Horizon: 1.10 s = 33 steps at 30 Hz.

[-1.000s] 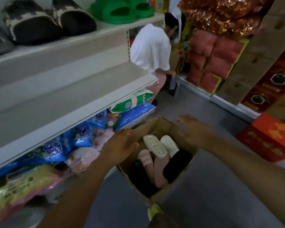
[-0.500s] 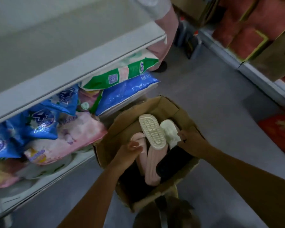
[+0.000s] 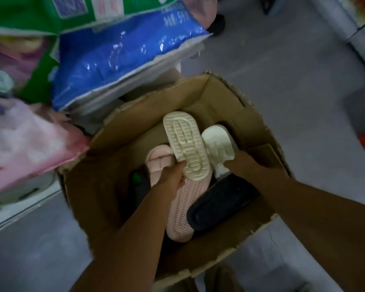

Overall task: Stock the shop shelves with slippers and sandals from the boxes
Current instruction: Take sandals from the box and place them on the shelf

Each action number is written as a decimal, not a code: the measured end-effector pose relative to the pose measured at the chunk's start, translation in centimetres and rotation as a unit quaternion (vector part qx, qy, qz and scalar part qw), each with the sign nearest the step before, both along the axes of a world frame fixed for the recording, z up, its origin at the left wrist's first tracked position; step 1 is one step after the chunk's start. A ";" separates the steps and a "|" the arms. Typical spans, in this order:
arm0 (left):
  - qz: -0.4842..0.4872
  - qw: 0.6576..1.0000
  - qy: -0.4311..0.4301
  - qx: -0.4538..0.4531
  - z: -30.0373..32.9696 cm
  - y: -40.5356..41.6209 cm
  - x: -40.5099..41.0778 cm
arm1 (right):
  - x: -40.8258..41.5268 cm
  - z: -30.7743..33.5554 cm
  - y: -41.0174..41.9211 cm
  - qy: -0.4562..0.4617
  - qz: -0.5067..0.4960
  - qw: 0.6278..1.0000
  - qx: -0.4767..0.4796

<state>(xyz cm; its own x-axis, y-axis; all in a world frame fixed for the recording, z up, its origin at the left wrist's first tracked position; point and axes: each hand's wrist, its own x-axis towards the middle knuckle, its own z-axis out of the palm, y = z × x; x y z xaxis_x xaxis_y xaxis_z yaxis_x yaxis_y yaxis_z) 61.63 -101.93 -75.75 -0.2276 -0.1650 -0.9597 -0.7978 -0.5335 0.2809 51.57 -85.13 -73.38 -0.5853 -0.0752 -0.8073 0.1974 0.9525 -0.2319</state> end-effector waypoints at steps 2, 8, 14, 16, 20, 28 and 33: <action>0.020 1.000 0.008 0.011 -0.9 0.5 -0.4 | 0.1 -1.0 0.1 -0.015 -0.026 0.999 0.020; 0.102 0.992 0.060 0.041 0.2 -0.2 -0.6 | 0.0 -2.2 0.1 -0.036 -0.146 0.988 0.027; 0.001 0.993 0.091 -0.078 3.4 -1.4 3.0 | 1.2 -0.9 -0.7 -0.038 -0.216 0.976 -0.012; -0.093 0.964 0.096 -0.228 4.2 -1.2 4.7 | 1.5 -0.2 -1.1 -0.001 -0.220 0.976 -0.005; -0.312 0.824 0.120 -0.457 4.2 -0.4 7.8 | 1.7 1.0 -2.6 0.106 -0.190 0.971 -0.100; -0.324 0.865 0.119 -0.364 0.9 0.9 10.2 | 3.1 0.9 -6.4 0.231 -0.198 0.947 -0.098; -0.271 0.862 0.077 -0.421 1.4 0.0 11.0 | 6.4 0.8 -5.4 0.196 -0.142 0.970 -0.031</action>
<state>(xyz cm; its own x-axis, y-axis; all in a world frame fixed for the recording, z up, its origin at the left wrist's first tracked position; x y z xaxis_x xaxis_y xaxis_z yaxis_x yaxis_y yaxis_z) 72.66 -101.89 -74.34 -0.6041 -0.6177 -0.5035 -0.7847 0.3508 0.5111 57.99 -90.52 -72.58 -0.8511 0.0922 -0.5169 0.3339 0.8548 -0.3973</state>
